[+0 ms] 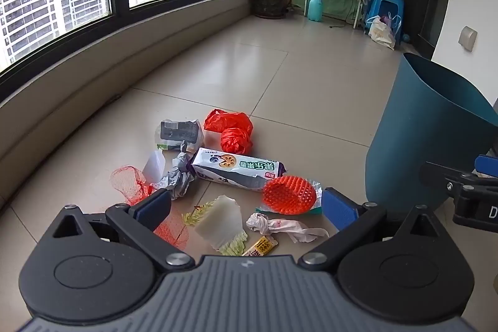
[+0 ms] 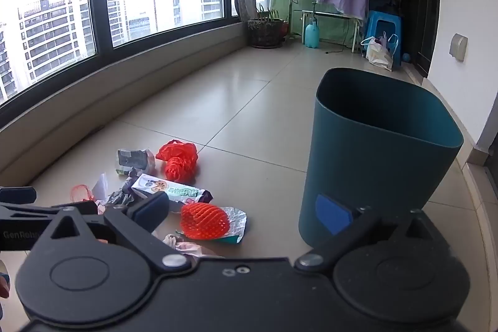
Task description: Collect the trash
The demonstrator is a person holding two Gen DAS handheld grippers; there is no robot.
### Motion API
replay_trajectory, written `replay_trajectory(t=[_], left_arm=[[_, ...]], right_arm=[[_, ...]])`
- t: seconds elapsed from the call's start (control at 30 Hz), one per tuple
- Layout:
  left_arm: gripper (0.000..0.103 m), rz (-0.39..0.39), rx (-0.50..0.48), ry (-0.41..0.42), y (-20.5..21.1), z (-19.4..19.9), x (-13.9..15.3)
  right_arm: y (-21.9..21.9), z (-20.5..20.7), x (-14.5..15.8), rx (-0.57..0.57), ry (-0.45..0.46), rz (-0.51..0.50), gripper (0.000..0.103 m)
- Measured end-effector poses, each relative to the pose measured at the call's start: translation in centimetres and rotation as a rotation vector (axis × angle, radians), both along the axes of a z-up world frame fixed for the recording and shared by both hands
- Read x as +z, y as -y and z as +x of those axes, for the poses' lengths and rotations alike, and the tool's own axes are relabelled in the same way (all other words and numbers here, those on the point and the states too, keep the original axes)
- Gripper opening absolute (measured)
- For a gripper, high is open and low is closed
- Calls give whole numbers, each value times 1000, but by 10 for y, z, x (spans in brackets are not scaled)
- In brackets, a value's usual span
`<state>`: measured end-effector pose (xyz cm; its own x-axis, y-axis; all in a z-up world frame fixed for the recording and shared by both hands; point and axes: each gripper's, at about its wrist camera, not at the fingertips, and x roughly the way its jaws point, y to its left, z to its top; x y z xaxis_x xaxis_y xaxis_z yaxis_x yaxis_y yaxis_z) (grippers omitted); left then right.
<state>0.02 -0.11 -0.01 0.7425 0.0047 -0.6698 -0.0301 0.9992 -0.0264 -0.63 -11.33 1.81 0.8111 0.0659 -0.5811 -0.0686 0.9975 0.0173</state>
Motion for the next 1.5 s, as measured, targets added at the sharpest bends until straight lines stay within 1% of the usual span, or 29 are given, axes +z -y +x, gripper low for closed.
replay_trajectory(t=[0.07, 0.1, 0.3, 0.33, 0.4, 0.47, 1.2, 1.5], left_arm=[[103, 6, 0, -1, 2, 0, 0], [103, -27, 5, -1, -4, -1, 2], [103, -21, 2, 1, -9, 2, 5], [103, -11, 8, 10, -1, -3, 3], [103, -11, 8, 10, -1, -3, 3], [103, -13, 8, 8, -1, -2, 3], [103, -13, 14, 10, -2, -1, 0], [103, -33, 22, 4, -3, 1, -2]], right_arm=[[-1, 0, 0, -2, -2, 1, 101], [-2, 0, 0, -2, -3, 3, 101], [-9, -2, 4, -2, -2, 5, 101], [-11, -2, 4, -3, -2, 7, 101], [-14, -3, 6, -5, -3, 9, 101], [3, -3, -3, 1, -2, 11, 101], [2, 2, -4, -8, -6, 14, 101], [3, 2, -3, -9, -7, 18, 101]])
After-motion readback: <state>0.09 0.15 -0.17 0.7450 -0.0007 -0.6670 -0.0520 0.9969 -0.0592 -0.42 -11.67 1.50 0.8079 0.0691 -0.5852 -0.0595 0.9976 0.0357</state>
